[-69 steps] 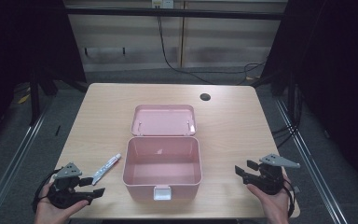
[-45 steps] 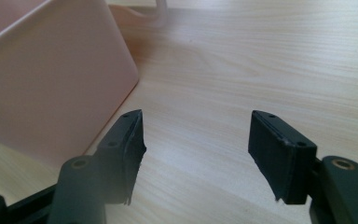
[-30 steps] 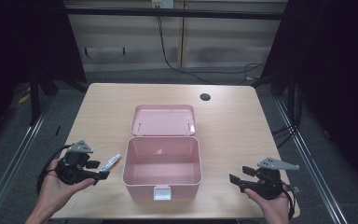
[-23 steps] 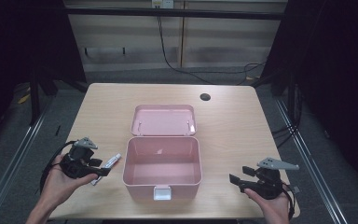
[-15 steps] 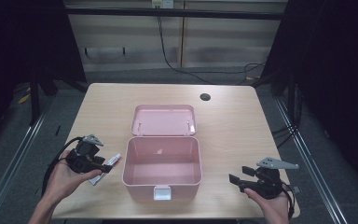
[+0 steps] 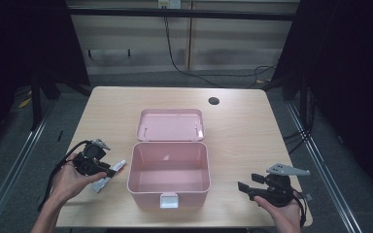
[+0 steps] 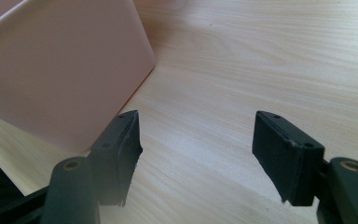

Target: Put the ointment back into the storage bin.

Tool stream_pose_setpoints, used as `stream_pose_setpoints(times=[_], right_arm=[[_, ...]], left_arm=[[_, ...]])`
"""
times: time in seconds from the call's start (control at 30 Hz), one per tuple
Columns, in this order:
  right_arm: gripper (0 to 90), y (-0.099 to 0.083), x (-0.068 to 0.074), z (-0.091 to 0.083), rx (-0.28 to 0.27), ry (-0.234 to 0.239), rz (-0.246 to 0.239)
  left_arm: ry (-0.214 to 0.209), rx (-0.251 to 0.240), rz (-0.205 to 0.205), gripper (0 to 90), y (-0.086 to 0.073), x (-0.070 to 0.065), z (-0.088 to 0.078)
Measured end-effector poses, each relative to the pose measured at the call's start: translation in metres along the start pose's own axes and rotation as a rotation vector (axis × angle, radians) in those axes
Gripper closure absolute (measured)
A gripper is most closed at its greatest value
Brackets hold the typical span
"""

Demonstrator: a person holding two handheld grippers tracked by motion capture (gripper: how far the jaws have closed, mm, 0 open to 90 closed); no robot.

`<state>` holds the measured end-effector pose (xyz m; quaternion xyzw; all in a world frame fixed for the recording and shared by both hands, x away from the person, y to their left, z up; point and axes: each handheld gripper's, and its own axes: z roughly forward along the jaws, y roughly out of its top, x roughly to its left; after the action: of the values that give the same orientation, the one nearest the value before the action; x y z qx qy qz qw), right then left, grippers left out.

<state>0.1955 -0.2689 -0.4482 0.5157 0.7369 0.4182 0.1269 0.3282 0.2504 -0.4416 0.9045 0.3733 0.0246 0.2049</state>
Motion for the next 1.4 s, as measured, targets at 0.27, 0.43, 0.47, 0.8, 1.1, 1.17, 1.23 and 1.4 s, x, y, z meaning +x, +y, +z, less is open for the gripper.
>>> stream_pose_setpoints(times=[0.27, 0.43, 0.47, 0.8, 1.1, 1.17, 1.23, 1.4], right_arm=[[32.6, 0.0, -0.001, 0.003, 0.018, 0.007, 0.004], [32.4, 0.0, -0.001, 0.002, 0.009, 0.005, 0.008], [32.4, 0.0, -0.001, 0.001, 0.008, 0.004, 0.011], [31.4, 0.0, -0.001, 0.001, 0.007, 0.002, 0.012], [27.5, 0.0, -0.002, -0.001, -0.011, 0.012, 0.014], [27.3, 0.0, -0.002, -0.001, -0.012, 0.013, 0.014], [26.9, 0.0, -0.002, -0.001, -0.011, 0.014, 0.013], [24.0, 0.0, -0.002, -0.001, -0.011, 0.021, 0.002]], left_arm=[[0.026, 0.011, -0.008, 61.1, -0.002, 0.006, 0.007], [0.019, 0.038, 0.006, 61.2, -0.001, 0.006, 0.012], [0.031, 0.038, 0.005, 61.3, -0.001, 0.005, 0.013], [0.039, 0.093, 0.031, 64.0, -0.002, 0.004, 0.023], [0.054, 0.107, 0.041, 67.3, -0.002, 0.002, 0.028], [0.061, 0.111, 0.022, 67.3, -0.002, 0.001, 0.027], [0.066, 0.113, 0.025, 67.7, -0.001, 0.001, 0.028], [0.065, 0.106, -0.004, 68.9, -0.001, 0.001, 0.028]])
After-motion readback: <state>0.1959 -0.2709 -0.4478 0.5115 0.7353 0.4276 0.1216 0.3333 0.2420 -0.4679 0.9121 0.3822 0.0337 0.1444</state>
